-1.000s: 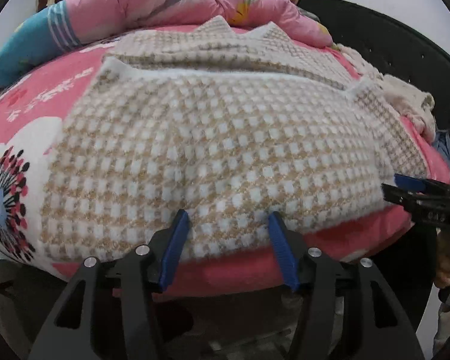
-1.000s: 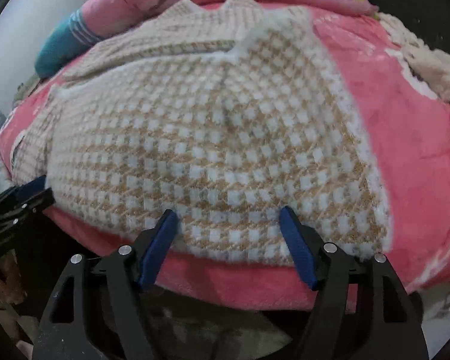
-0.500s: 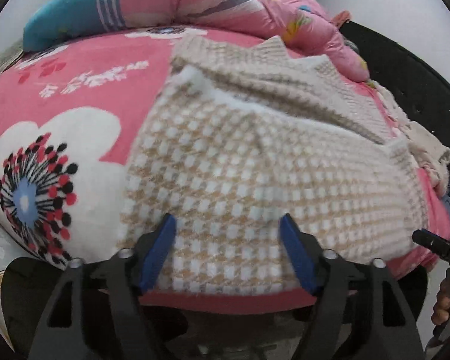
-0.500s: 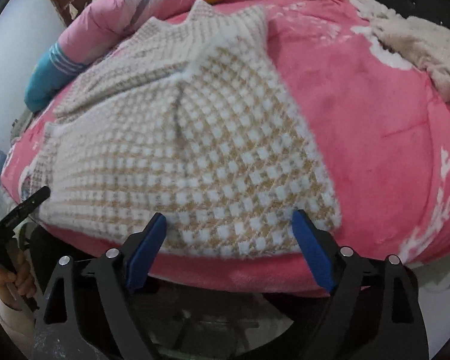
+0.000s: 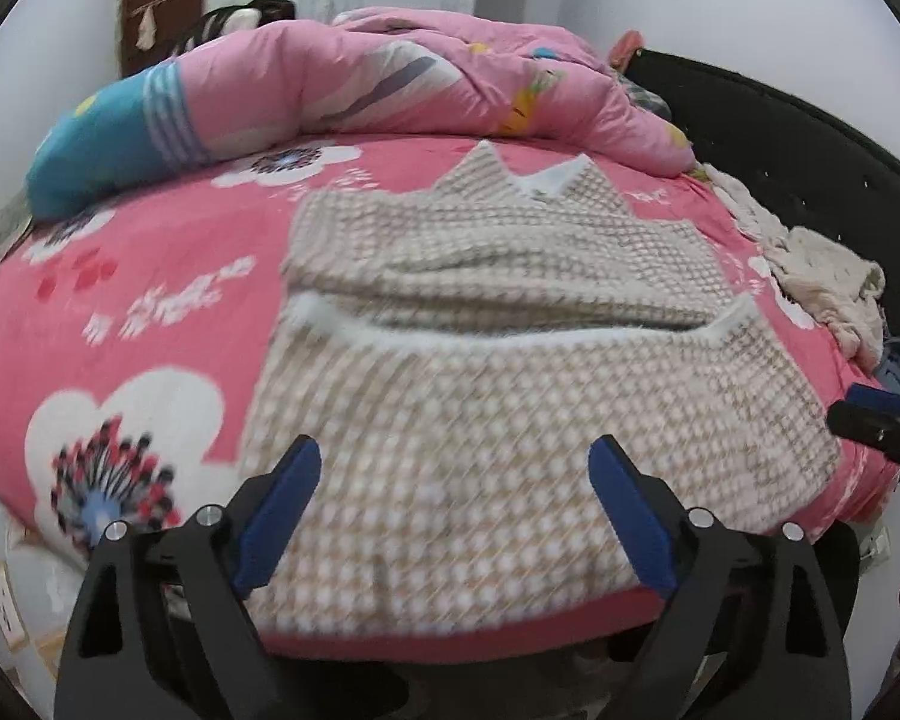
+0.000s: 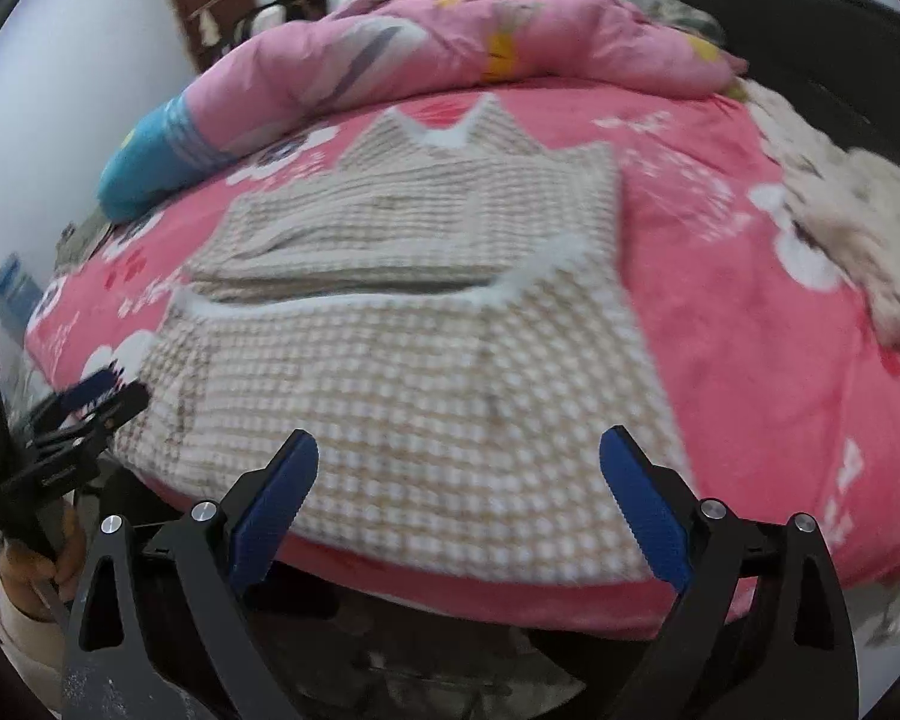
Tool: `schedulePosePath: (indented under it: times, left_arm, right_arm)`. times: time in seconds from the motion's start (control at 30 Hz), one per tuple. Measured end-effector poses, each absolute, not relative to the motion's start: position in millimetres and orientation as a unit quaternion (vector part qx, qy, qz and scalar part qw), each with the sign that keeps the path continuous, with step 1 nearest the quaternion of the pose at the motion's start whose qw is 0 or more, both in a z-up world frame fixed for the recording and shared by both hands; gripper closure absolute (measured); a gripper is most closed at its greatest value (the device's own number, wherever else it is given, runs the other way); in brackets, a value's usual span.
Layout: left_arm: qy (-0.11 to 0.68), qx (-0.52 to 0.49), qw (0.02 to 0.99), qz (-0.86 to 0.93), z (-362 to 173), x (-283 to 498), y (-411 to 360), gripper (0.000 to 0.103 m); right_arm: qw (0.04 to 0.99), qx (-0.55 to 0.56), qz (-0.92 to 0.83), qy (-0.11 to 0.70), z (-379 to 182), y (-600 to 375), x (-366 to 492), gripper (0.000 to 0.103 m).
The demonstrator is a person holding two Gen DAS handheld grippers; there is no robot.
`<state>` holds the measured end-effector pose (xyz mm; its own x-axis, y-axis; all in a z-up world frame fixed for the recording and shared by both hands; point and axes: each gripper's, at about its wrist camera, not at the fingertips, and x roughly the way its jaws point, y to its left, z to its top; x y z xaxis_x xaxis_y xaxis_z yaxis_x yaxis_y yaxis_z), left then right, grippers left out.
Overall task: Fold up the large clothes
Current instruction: 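Move both open tools over the cardigan toward its collar end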
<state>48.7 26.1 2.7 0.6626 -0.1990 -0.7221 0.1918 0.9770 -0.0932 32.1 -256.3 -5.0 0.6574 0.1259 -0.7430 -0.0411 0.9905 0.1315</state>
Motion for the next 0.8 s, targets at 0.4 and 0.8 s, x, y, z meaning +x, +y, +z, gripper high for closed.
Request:
schedulePosePath:
  times: [0.4, 0.8]
  left_arm:
    - [0.493, 0.018, 0.866, -0.079, -46.3, 120.7, -0.1, 0.011]
    - [0.484, 0.036, 0.871, -0.079, -14.7, 131.7, 7.5, 0.009]
  right_arm:
    - [0.887, 0.038, 0.057, 0.456, -47.4, -239.7, 86.2, 0.012]
    - [0.876, 0.107, 0.1, 0.459, -36.2, -271.9, 98.8, 0.012]
